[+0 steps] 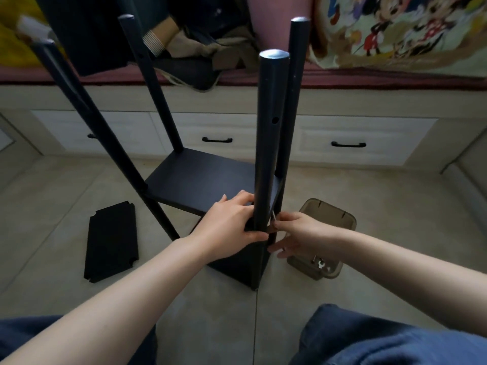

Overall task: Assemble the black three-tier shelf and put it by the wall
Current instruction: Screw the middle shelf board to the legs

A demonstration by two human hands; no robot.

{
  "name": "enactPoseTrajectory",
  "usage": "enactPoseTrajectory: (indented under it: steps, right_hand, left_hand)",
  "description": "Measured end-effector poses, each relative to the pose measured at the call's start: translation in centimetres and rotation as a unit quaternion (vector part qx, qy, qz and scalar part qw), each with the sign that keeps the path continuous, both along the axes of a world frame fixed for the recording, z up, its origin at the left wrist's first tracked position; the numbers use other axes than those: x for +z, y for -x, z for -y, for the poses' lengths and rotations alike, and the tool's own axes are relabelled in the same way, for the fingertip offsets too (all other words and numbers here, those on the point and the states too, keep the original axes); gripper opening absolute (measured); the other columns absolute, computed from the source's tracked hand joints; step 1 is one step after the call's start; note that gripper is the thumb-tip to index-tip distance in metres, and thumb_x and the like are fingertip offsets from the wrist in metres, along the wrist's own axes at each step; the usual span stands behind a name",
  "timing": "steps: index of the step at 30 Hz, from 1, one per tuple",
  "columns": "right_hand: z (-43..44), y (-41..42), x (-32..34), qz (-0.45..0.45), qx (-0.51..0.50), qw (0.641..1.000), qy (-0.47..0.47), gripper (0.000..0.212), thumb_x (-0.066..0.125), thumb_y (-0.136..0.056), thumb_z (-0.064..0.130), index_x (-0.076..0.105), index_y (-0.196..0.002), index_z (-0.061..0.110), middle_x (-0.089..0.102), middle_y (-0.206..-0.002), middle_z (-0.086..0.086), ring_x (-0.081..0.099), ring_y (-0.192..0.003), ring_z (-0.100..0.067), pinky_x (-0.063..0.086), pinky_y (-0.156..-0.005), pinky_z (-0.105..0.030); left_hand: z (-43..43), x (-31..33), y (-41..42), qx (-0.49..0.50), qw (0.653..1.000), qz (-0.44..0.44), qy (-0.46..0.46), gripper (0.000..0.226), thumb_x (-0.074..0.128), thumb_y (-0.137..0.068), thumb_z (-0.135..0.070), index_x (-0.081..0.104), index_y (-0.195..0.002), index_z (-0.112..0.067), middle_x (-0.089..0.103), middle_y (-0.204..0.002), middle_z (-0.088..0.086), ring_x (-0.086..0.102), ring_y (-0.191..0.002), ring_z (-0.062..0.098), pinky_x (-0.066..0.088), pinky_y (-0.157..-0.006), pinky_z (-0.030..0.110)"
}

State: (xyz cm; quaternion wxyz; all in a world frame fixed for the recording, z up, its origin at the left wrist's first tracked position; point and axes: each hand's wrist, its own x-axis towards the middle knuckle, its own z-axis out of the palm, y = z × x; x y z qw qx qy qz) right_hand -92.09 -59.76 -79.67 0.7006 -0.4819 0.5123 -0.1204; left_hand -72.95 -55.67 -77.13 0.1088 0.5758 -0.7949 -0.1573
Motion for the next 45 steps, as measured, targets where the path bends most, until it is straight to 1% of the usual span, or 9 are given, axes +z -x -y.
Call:
enactPoseTrajectory:
  steps: [4,8,15,19,23,25,26,32,45]
  right_hand:
    - [-0.4,-1.1,-1.9,0.049,-0.011,0.996,-0.067,0.031,0.048,-0.104,0.024,0.049,-0.134,0.015,0.058,-0.134,-0.007,0.072,-0.096,-0.035,0.059,-0.072,-0.037]
    - [-0.1,-2.2,-3.2,0.130,-0.063,0.982,-0.119,0.034,0.055,-0.101,0.015,0.049,-0.135,0.013,0.057,-0.133,-0.009,0.069,-0.101,-0.041,0.059,-0.087,-0.047]
    - [0.9,-4.2,-2.8,0.171,-0.116,0.975,-0.087,0.026,0.053,-0.101,0.009,0.056,-0.126,0.002,0.060,-0.127,-0.016,0.071,-0.098,-0.039,0.061,-0.074,-0.040]
    - [2.0,-5.5,-1.3,0.131,-0.083,0.988,-0.021,0.020,0.049,-0.104,0.016,0.057,-0.115,0.001,0.062,-0.123,-0.018,0.073,-0.085,-0.033,0.060,-0.067,-0.034]
    - [3.2,-7.2,0.2,0.014,-0.010,0.990,0.138,0.018,0.048,-0.103,0.021,0.062,-0.105,0.012,0.070,-0.109,-0.007,0.057,-0.070,-0.011,0.044,-0.062,-0.023]
    - [3.6,-8.2,0.7,0.011,-0.005,0.987,0.159,0.017,0.048,-0.102,0.022,0.064,-0.099,0.016,0.069,-0.100,0.000,0.057,-0.075,-0.010,0.042,-0.064,-0.024]
    - [3.7,-8.8,1.0,0.009,-0.003,0.986,0.167,0.017,0.048,-0.102,0.022,0.064,-0.099,0.018,0.069,-0.098,0.002,0.059,-0.080,-0.012,0.042,-0.068,-0.026]
    - [4.6,-11.8,2.0,0.037,0.006,0.978,0.206,0.019,0.046,-0.103,0.023,0.064,-0.099,0.017,0.071,-0.098,0.001,0.067,-0.097,-0.016,0.046,-0.079,-0.030]
    - [4.5,-13.5,2.0,0.055,0.000,0.982,0.182,0.016,0.047,-0.104,0.021,0.062,-0.098,0.016,0.071,-0.104,-0.006,0.069,-0.103,-0.017,0.054,-0.090,-0.037]
  left_hand:
    - [0.2,-0.2,-0.1,-0.002,1.000,-0.015,-0.001,0.054,0.068,-0.089,-0.052,0.056,-0.140,-0.038,0.035,-0.156,-0.012,0.029,-0.141,0.017,0.016,-0.122,0.050]
    - [0.7,-0.2,-0.5,-0.003,1.000,-0.003,-0.005,0.056,0.067,-0.091,-0.052,0.054,-0.143,-0.035,0.037,-0.154,-0.012,0.032,-0.145,0.022,0.015,-0.122,0.050]
    - [2.2,1.5,-2.5,0.027,0.999,-0.004,-0.029,0.053,0.065,-0.091,-0.053,0.057,-0.140,-0.034,0.040,-0.151,-0.013,0.048,-0.133,0.023,0.017,-0.122,0.048]
    - [3.2,3.2,-4.8,0.040,0.998,-0.028,-0.032,0.053,0.067,-0.090,-0.053,0.059,-0.138,-0.033,0.042,-0.150,-0.016,0.051,-0.130,0.017,0.031,-0.107,0.035]
    - [4.1,4.5,-7.9,0.050,0.994,-0.088,-0.049,0.058,0.070,-0.089,-0.047,0.052,-0.143,-0.038,0.039,-0.152,-0.021,0.043,-0.128,0.002,0.028,-0.101,0.017]
    - [4.5,5.2,-9.5,0.058,0.991,-0.107,-0.057,0.060,0.071,-0.088,-0.045,0.049,-0.144,-0.039,0.039,-0.147,-0.025,0.037,-0.121,-0.006,0.027,-0.085,0.004]
    - [4.6,5.4,-10.2,0.061,0.990,-0.115,-0.061,0.061,0.071,-0.088,-0.046,0.049,-0.144,-0.040,0.040,-0.142,-0.027,0.037,-0.120,-0.007,0.027,-0.081,0.005]
    - [4.8,6.5,-14.5,0.093,0.982,-0.149,-0.069,0.061,0.070,-0.086,-0.050,0.051,-0.143,-0.039,0.044,-0.147,-0.018,0.043,-0.133,0.006,0.038,-0.111,0.034]
    - [4.9,6.6,-16.4,0.095,0.982,-0.157,-0.053,0.061,0.070,-0.086,-0.048,0.050,-0.143,-0.039,0.048,-0.148,-0.014,0.044,-0.132,0.004,0.037,-0.108,0.028]
